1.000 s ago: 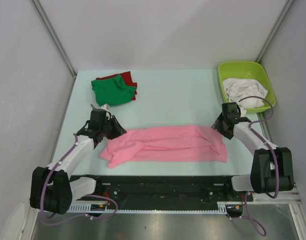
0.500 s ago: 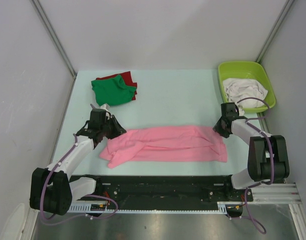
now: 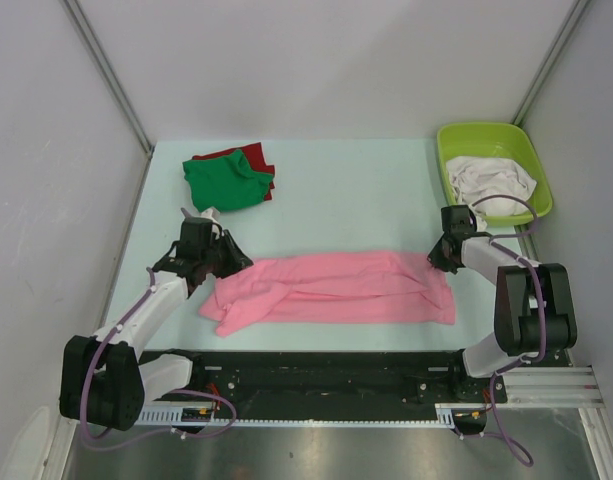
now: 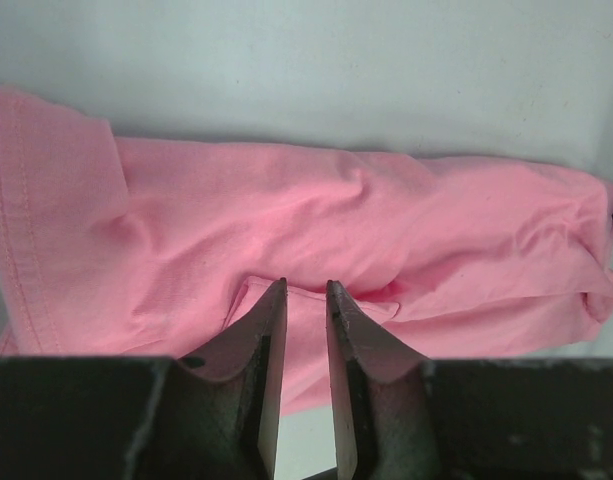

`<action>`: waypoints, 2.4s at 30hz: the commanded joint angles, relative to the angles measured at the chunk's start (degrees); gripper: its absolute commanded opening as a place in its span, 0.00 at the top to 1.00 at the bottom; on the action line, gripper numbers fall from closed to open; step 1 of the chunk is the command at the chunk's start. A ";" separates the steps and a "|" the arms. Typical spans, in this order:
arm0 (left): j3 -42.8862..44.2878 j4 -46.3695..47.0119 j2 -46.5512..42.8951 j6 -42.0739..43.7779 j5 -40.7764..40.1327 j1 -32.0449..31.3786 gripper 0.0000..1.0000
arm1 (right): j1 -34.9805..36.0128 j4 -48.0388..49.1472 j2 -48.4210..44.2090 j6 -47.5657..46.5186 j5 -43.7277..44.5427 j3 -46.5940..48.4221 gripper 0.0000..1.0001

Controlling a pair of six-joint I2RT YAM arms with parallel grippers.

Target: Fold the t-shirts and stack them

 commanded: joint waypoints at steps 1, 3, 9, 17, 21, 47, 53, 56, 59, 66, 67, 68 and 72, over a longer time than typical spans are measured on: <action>0.12 0.88 -0.72 1.16 -0.85 -0.29 0.73 | -0.24 2.56 0.61 -0.22 -0.20 1.11 1.00; 0.21 0.53 -0.64 1.25 -1.11 -0.29 0.74 | -0.59 2.74 -0.18 -0.04 -0.11 1.37 1.00; 0.38 0.09 -0.81 1.60 -1.64 -0.29 0.74 | -2.43 2.22 -0.01 -0.04 -0.02 4.62 1.00; 0.12 -0.08 -1.25 1.87 -1.90 -0.11 0.74 | -5.86 2.31 3.77 0.92 -1.43 8.93 1.00; 0.29 -0.17 -1.34 2.13 -2.17 0.15 0.75 | -6.04 2.83 6.31 1.36 -1.95 10.16 1.00; -0.41 0.00 -1.42 2.57 -1.29 1.20 0.74 | -4.46 1.17 3.09 0.14 -3.19 14.91 0.00; -0.85 0.00 -1.87 2.48 -0.94 1.20 0.71 | 1.16 -4.97 -10.36 -2.41 -3.26 14.82 0.00; -1.29 0.53 -1.34 1.70 0.38 1.12 0.69 | 6.59 -7.70 -12.05 -3.73 -8.80 14.73 0.00; -1.90 -0.26 -1.77 0.03 0.74 1.20 0.63 | 15.36 -7.11 -12.22 -5.49 -12.15 14.55 0.00; -6.46 -2.46 -11.52 -9.64 -4.10 2.60 0.59 | 33.40 -2.09 -7.23 -14.01 -12.85 16.39 0.00; -6.73 -2.20 -12.92 -10.34 -4.71 3.22 0.57 | 34.64 -1.91 -5.21 -14.71 -12.85 16.84 0.00; -6.65 -2.37 -14.42 -10.96 -6.80 3.83 0.56 | 35.53 -1.48 -3.71 -15.85 -13.03 17.54 0.00; -4.72 -5.43 -15.50 -11.05 -7.35 10.94 0.52 | 38.26 -2.88 2.62 -17.53 -11.46 22.19 0.00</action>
